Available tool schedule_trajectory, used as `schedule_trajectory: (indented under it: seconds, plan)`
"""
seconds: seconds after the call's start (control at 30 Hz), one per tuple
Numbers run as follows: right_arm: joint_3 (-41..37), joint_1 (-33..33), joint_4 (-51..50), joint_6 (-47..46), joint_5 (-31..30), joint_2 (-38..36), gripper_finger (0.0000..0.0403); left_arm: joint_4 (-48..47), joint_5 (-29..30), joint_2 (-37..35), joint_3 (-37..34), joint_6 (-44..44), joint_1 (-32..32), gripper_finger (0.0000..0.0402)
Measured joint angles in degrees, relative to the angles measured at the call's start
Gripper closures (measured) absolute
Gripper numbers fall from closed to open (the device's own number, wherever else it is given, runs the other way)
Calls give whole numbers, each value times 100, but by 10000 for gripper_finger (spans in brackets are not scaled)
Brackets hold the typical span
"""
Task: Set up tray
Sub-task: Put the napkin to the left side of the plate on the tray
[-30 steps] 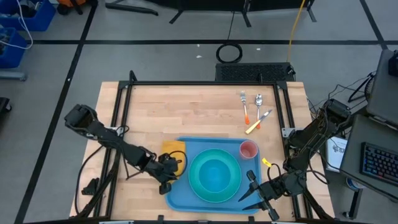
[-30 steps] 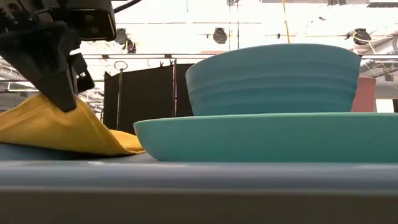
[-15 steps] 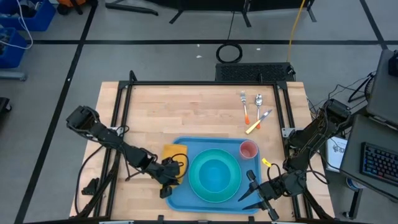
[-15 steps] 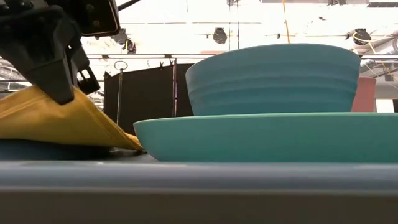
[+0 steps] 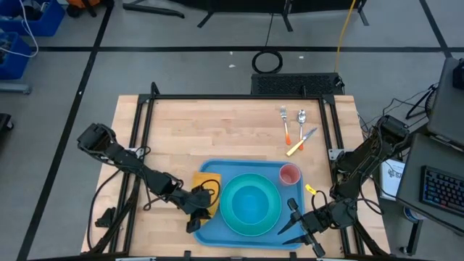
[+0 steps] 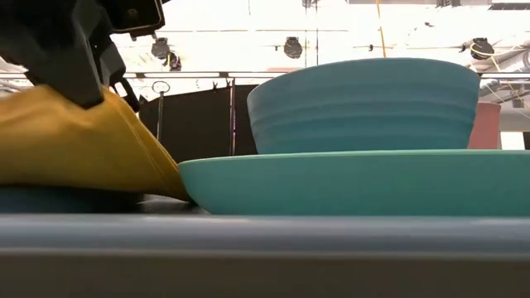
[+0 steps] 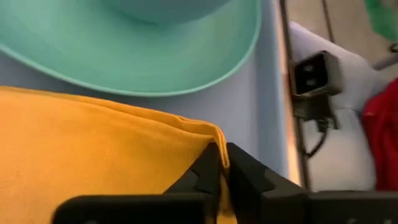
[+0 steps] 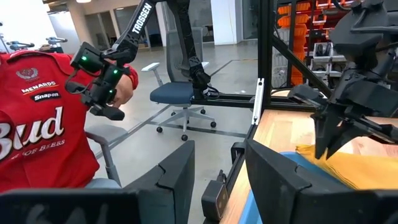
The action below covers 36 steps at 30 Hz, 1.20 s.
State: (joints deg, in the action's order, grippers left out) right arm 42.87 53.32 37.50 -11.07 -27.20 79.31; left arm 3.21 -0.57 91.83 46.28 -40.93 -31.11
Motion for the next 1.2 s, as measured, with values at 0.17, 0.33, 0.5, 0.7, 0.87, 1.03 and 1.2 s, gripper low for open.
schedule_trajectory:
  seconds: [0.17, 0.33, 0.5, 0.7, 0.87, 1.03, 1.2]
  plan:
    - [0, 0, 0, 0, 0, 0, 269, 251, -91, 0, 0, 18, 0, 324]
    - [0, 0, 0, 0, 0, 0, 269, 192, -82, 0, 0, -96, 1, 299]
    - [0, 1, 0, 0, 0, 0, 269, 140, -93, 0, 0, -50, 32, 288]
    - [0, 0, 0, -2, 0, 0, 269, -256, 631, -2, 4, 450, 31, 308]
    - [0, 0, -3, -9, 2, 0, 269, -847, 830, -2, 4, 553, -23, 376]
    - [0, -9, -2, 7, 0, 0, 269, -765, 815, -2, 4, 867, -83, 395]
    - [0, -9, -4, 4, 1, 0, 269, -868, 966, -2, 4, 828, 40, 397]
